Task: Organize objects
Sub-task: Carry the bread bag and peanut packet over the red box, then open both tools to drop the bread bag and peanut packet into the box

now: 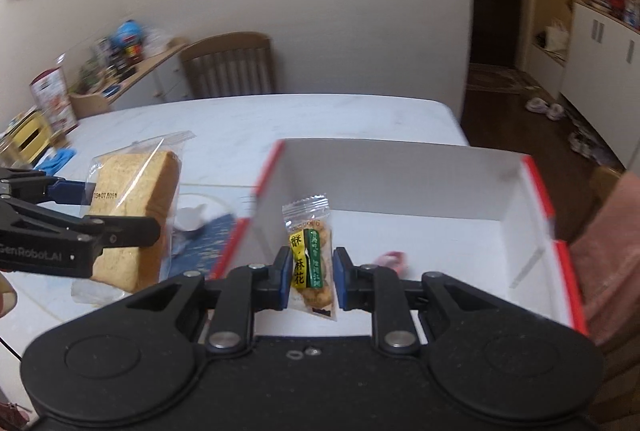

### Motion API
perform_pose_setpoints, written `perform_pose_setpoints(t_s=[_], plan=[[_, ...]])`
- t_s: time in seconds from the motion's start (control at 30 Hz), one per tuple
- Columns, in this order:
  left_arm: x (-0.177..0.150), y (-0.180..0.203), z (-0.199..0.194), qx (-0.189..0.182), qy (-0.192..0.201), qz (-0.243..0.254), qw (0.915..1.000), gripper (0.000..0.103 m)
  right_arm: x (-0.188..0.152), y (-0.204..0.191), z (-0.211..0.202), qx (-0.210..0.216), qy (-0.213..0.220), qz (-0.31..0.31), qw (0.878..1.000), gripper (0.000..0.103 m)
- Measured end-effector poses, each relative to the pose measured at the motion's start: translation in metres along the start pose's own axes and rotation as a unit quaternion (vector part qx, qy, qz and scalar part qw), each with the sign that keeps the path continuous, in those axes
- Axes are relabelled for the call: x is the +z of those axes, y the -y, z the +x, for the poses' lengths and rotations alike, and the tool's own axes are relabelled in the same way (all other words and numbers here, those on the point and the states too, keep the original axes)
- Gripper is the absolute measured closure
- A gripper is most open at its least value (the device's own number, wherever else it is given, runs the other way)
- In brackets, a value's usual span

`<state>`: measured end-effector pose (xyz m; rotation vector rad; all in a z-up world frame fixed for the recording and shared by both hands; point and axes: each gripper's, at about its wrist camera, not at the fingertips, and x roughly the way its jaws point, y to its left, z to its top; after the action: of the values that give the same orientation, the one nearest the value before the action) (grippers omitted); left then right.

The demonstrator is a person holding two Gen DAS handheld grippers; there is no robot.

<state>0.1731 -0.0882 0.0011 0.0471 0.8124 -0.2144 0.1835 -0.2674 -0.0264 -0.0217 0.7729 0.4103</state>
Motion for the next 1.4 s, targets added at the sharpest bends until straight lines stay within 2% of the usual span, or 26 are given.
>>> perform_pose_setpoints(t_s=[0.27,0.43,0.57,0.67,1.03,1.13,1.4], plan=[[0.035,0.053,0.047,-0.033,-0.023,0.046,0.9981,0.022,-0.004,0.055,0.003,-0.038,-0.004,0.027,0.999,0.082],[0.049,0.074,0.083,-0.029,-0.047,0.073,0.9958,0.022,-0.005,0.083,0.018,-0.048,-0.025,0.042,0.998,0.082],[0.051,0.086,0.113,-0.011,-0.067,0.102,0.9925,0.022,-0.005,0.096,0.034,-0.05,-0.044,0.048,0.997,0.082],[0.052,0.09,0.135,-0.009,-0.089,0.105,0.9905,0.022,-0.003,0.104,0.047,-0.052,-0.061,0.044,0.996,0.082],[0.051,0.096,0.188,-0.003,-0.153,0.132,0.9794,0.022,-0.01,0.096,0.083,-0.051,-0.124,-0.001,0.991,0.082],[0.052,0.097,0.193,-0.012,-0.162,0.133,0.9777,0.022,-0.011,0.094,0.089,-0.051,-0.137,-0.012,0.989,0.082],[0.055,0.088,0.202,-0.049,-0.19,0.098,0.9757,0.021,-0.013,0.091,0.093,-0.063,-0.154,-0.031,0.986,0.082]])
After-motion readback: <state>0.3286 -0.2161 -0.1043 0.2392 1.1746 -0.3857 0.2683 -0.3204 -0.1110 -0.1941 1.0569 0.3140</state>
